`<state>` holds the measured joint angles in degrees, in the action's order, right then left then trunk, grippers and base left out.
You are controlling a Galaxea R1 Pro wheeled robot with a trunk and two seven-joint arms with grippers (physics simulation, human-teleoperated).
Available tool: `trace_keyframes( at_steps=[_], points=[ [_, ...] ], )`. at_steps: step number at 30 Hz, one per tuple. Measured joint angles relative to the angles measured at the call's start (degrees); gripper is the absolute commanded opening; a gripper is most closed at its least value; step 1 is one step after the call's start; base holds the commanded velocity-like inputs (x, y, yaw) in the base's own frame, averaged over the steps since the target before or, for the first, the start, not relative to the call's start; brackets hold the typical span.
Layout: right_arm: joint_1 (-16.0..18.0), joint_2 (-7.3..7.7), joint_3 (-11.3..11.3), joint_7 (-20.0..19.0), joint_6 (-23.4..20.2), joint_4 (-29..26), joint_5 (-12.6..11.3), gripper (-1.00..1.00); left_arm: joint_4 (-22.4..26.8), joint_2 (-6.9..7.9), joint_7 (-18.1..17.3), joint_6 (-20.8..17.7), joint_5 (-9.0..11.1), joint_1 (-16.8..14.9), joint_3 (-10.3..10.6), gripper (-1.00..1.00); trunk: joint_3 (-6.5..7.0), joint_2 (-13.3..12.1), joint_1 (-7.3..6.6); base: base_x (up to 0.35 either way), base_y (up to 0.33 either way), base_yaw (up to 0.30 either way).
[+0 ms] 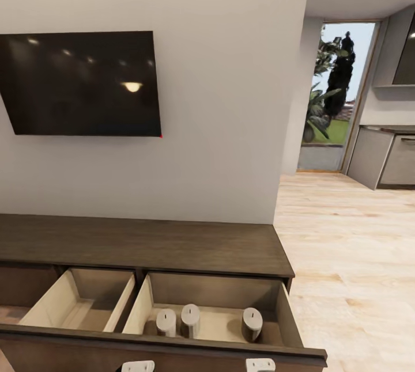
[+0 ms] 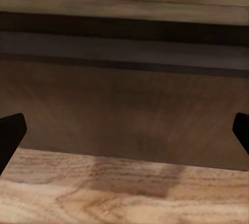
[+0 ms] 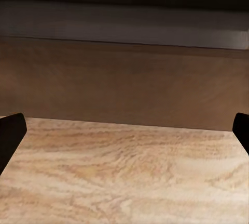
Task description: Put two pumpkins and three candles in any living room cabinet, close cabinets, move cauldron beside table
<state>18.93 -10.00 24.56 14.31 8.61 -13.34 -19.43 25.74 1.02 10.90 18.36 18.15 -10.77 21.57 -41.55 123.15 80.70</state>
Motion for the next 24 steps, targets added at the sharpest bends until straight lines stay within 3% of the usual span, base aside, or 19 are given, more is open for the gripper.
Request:
trace_keyframes(
  at_steps=[10,24],
  points=[
    [-0.1,0.00,-0.7,0.0,0.0,0.2,-0.5,1.00,0.0,-0.01,0.0,0.0,0.0,0.0,0.0,1.00,-0.02,0.0,-0.02,0.179,0.000,0.000],
    [-0.1,0.00,-0.4,-0.1,0.0,0.1,-0.4,1.00,0.0,-0.03,-0.3,0.2,-0.2,0.0,0.0,1.00,-0.01,0.0,-0.01,0.046,0.000,0.000]
  ],
)
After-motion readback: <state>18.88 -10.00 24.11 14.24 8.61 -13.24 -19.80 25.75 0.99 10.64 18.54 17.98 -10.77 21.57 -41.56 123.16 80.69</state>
